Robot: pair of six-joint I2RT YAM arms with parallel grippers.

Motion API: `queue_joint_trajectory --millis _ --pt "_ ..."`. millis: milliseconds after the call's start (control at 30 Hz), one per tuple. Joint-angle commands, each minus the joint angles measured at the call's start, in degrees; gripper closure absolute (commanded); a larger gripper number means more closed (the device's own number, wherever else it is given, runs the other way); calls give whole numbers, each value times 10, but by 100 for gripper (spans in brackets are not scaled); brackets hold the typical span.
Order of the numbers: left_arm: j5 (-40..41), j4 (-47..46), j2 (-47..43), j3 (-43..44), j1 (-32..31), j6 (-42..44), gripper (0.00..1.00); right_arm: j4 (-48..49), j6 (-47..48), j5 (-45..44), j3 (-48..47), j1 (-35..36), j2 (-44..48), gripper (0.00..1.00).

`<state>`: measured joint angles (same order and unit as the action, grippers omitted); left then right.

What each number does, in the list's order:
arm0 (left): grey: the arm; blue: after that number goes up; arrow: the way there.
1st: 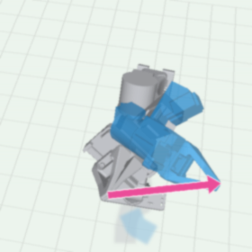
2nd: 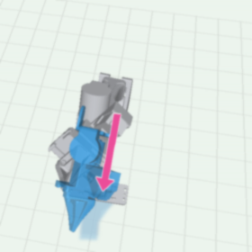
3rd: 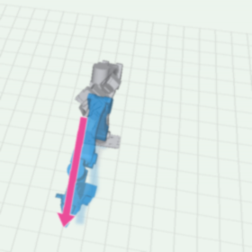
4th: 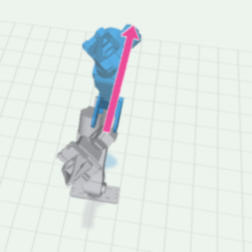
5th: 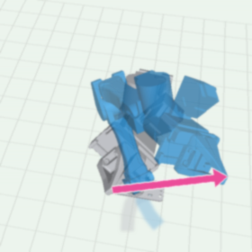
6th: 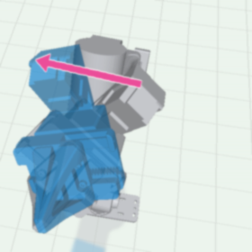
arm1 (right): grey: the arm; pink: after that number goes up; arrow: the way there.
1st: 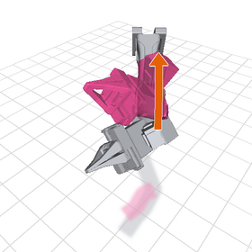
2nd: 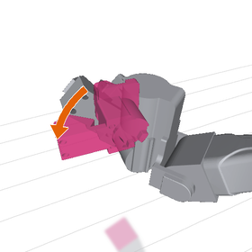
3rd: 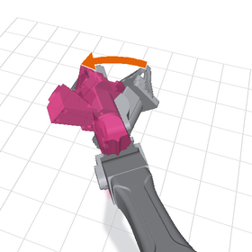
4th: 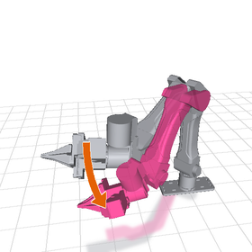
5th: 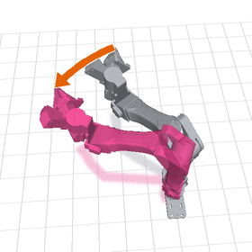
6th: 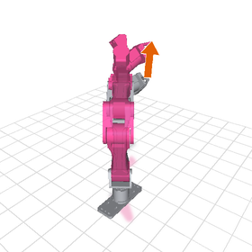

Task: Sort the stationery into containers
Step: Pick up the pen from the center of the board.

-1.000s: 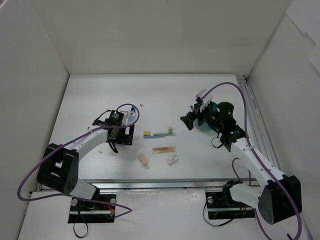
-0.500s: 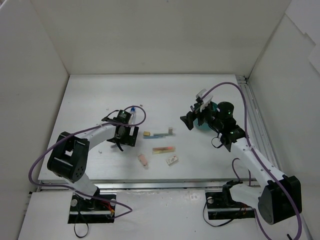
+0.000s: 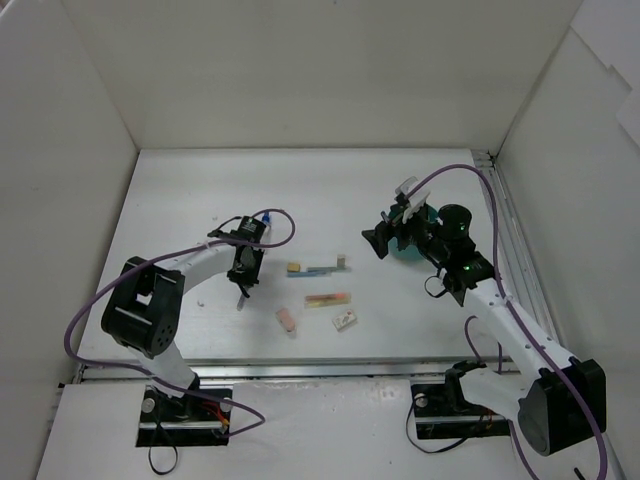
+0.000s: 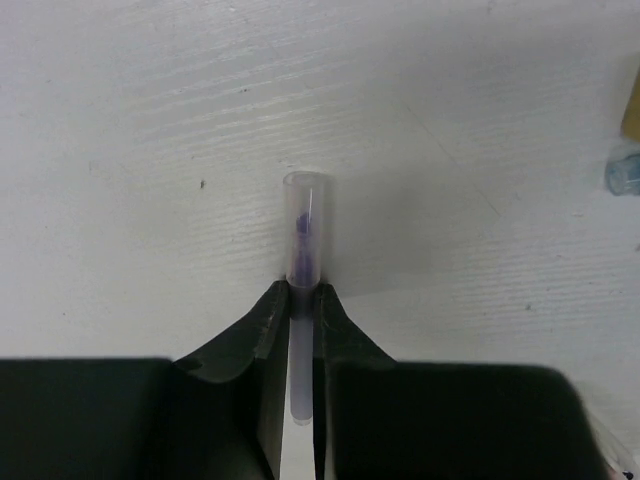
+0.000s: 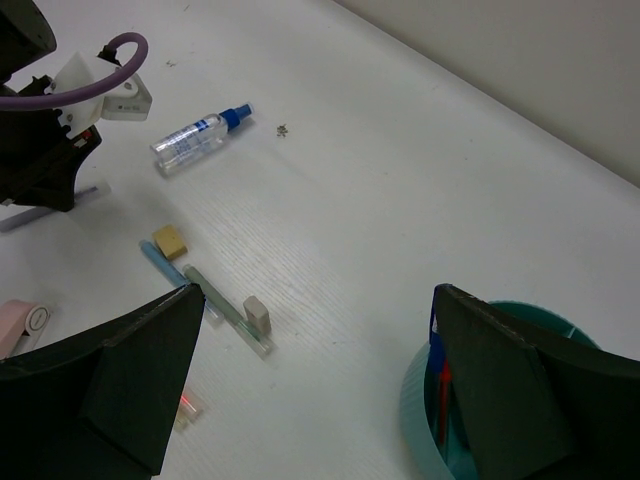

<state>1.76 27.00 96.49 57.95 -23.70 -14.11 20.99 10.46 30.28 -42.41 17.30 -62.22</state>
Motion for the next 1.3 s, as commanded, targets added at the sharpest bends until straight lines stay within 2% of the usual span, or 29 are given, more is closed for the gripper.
queue_joint_trajectory --millis 0,167,333,433,467,567,667,767,867,1033,1133,1200,1233,1267 --pt "18 13 -14 1 -5 -4 98 41 -11 -8 -17 3 13 2" --pt "9 17 -8 34 -5 -1 100 43 -26 -35 -10 2 29 2" --pt "-10 -5 -59 110 -22 33 100 70 -90 -106 14 2 60 2" --pt "-112 -81 -113 126 -40 93 100 67 -144 -113 10 1 54 2" --pt "-171 -102 -138 124 -45 108 100 59 -155 -103 3 2 53 2" --pt "-268 -221 -170 109 -66 161 100 49 -177 -86 -6 1 52 2" --pt "-324 -266 -166 121 -81 183 100 128 -227 -56 22 4 54 2" --pt "-341 -276 -138 161 -99 204 100 191 -260 -15 16 19 25 2" --pt "-367 -292 -119 181 -109 205 100 196 -278 -22 -15 47 -5 2" --pt "-345 -300 -97 195 -120 192 100 236 -307 -35 -26 83 -43 4" --pt "-351 -301 -97 195 -125 189 100 241 -322 -90 -24 98 -59 6" --pt "-353 -317 -106 181 -131 186 100 242 -337 -115 -26 102 -72 12" --pt "-354 -323 -111 175 -131 183 100 243 -345 -143 -27 106 -77 17" --pt "-354 -332 -113 172 -131 182 100 244 -348 -148 -28 108 -81 27"
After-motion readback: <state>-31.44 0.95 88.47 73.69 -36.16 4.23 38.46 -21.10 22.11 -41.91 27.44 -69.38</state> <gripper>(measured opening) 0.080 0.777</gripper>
